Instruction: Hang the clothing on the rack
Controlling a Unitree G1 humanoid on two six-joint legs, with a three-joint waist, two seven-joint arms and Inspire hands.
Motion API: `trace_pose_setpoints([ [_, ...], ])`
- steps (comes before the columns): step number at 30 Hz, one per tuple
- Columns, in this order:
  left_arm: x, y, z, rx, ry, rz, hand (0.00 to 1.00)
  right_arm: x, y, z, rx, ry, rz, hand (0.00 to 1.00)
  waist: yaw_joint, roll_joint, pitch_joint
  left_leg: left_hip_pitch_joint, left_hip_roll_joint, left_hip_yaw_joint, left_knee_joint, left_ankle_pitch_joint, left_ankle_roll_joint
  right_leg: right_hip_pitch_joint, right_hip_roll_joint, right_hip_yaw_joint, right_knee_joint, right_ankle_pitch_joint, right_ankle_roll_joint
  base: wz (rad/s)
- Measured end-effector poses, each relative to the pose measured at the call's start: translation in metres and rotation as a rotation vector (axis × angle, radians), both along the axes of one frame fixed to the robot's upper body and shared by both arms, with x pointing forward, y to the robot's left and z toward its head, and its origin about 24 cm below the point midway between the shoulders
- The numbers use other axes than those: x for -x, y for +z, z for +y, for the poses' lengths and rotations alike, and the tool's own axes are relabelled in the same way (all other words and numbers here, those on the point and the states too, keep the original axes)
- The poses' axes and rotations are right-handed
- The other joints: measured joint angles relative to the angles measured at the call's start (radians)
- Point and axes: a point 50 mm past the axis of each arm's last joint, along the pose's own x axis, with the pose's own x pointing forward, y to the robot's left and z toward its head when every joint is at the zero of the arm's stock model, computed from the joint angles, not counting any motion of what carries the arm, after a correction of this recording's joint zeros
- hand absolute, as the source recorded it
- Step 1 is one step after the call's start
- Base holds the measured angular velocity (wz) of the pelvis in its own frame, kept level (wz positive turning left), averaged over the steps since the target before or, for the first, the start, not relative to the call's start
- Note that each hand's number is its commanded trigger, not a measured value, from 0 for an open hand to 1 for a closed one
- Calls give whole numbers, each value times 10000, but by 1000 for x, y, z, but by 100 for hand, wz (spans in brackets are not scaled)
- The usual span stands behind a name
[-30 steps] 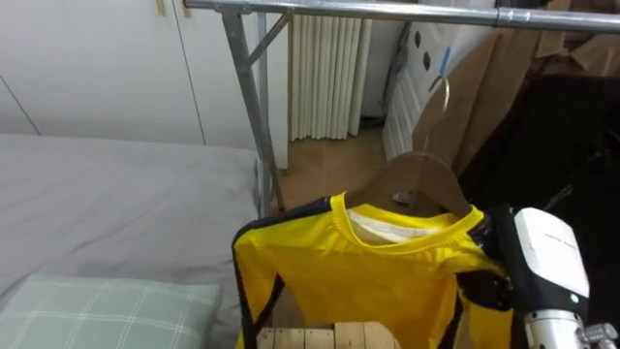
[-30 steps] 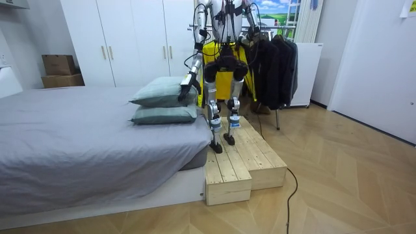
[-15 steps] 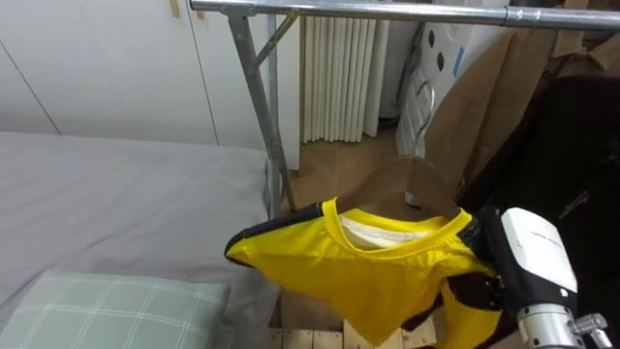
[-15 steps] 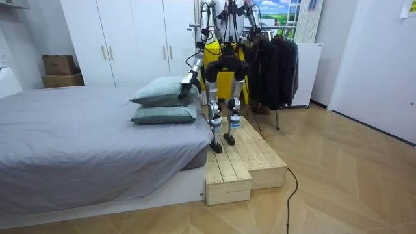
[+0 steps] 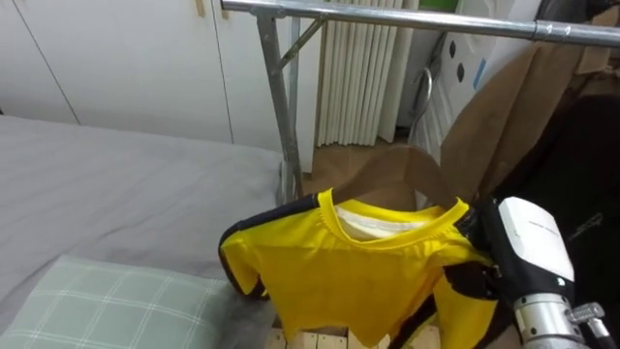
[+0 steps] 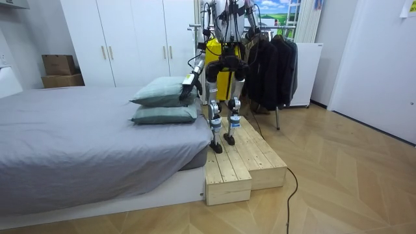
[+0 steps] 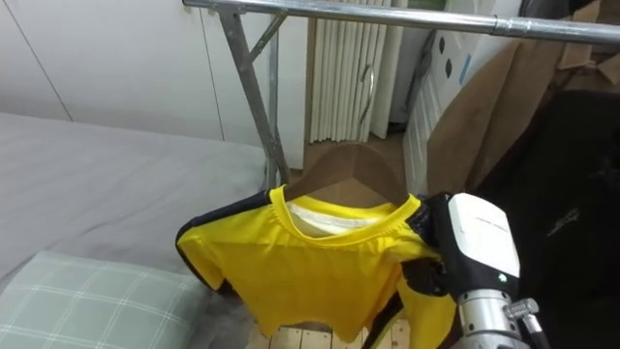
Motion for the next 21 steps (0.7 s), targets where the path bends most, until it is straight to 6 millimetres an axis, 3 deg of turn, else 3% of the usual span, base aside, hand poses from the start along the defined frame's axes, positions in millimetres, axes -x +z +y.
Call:
trace_pose_setpoints([
  [8, -2, 1, 3, -70, -22, -118, 0, -21, 25, -3, -562, 235, -811, 100, -38, -30, 1, 34, -5, -192, 32, 16, -18, 131, -16, -106, -150, -1, -8, 6],
  [16, -6, 3, 10, -243, -259, -256, 0, -38, 42, -10, -1609, 198, -1176, 100, 23, -245, 2, -92, -12, -416, 87, 11, -20, 156, -80, -375, -159, -34, -20, 9],
  [21, -5, 3, 13, -118, -273, -448, 0, -54, 68, -15, -1724, 113, -1825, 100, 51, -251, -2, -102, -12, -464, 125, 16, -22, 135, -127, -532, -154, -43, -27, 5],
])
